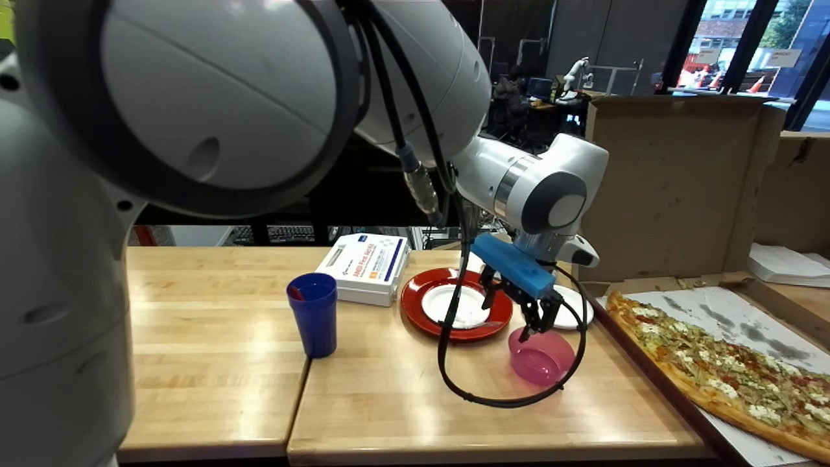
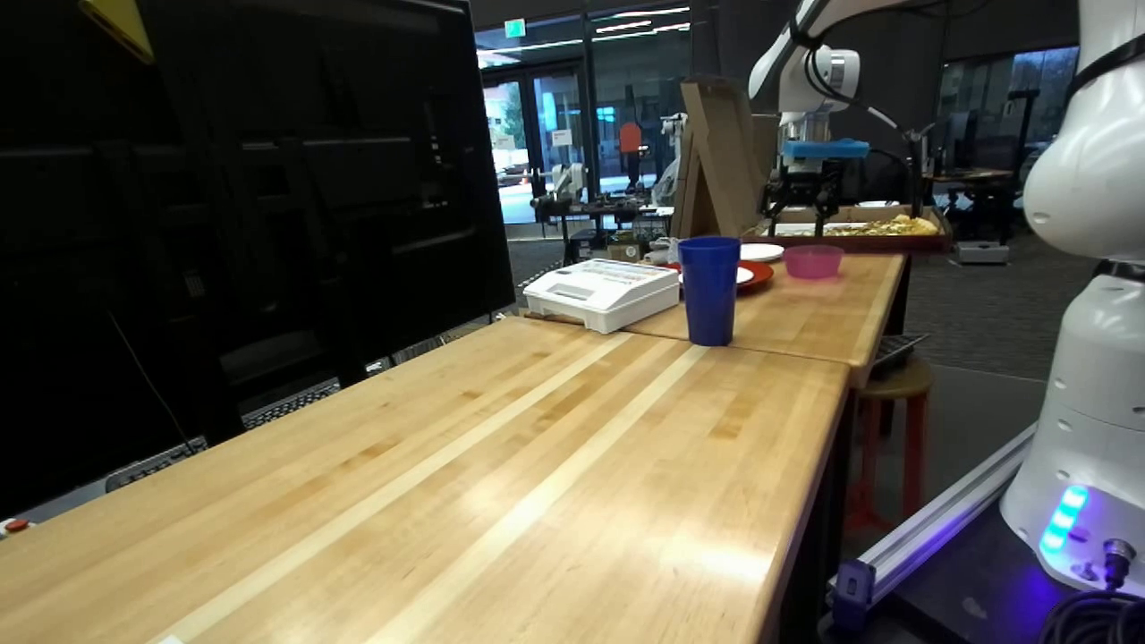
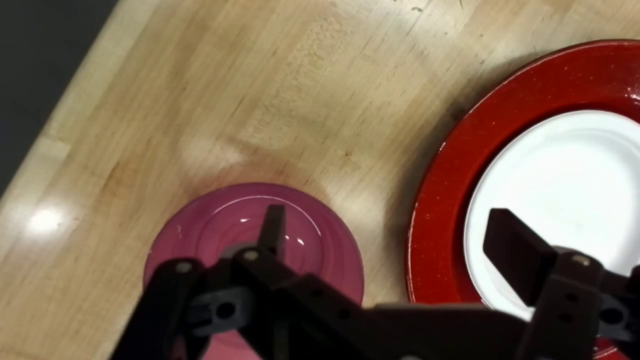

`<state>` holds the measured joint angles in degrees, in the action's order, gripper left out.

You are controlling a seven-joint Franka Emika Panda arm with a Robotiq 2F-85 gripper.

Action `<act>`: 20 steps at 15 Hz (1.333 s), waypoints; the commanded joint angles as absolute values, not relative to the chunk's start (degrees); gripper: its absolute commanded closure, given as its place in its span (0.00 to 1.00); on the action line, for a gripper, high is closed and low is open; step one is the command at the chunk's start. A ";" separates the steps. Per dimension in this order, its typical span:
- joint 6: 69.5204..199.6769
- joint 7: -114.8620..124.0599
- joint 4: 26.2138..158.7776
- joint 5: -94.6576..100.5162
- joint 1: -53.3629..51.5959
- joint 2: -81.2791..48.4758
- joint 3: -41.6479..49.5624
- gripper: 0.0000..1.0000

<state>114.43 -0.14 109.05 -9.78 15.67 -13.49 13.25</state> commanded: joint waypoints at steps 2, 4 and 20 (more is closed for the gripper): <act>113.11 -0.91 108.16 -9.67 14.69 -14.49 11.77 0.00; 114.27 -0.55 108.04 -9.99 14.47 -15.01 11.31 0.00; 104.25 -6.71 97.27 -21.35 21.24 -22.08 11.52 0.00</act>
<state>107.60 -5.81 101.10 -19.19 19.99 -19.20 11.60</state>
